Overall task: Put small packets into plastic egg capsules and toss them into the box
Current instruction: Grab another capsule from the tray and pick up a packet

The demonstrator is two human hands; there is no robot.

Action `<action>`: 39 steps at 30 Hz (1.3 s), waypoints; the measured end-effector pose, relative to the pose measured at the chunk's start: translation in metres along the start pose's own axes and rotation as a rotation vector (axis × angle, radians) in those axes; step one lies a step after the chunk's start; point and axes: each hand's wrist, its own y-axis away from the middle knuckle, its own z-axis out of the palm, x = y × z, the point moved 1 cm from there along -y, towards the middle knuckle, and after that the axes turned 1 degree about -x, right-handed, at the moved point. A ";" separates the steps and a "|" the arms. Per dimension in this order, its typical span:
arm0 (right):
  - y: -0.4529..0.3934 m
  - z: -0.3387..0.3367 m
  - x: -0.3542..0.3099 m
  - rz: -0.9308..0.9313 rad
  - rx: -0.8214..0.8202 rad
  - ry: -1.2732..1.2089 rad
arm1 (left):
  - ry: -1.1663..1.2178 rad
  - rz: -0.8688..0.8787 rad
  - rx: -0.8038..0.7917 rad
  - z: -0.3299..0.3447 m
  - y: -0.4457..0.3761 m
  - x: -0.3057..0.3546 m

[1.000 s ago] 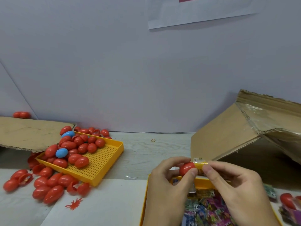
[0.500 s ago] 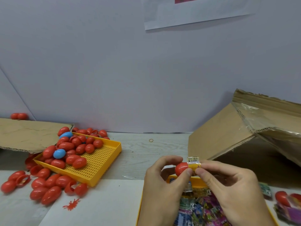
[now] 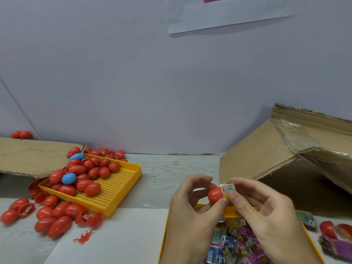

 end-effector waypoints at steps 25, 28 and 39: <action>0.000 -0.003 -0.001 0.081 -0.045 0.015 | -0.007 0.045 -0.042 -0.004 -0.002 0.001; -0.001 -0.002 -0.002 0.089 -0.086 -0.002 | 0.004 0.058 -0.052 -0.004 -0.002 0.001; 0.001 -0.001 0.000 0.055 -0.060 -0.001 | -0.099 0.096 -0.051 -0.004 -0.003 -0.002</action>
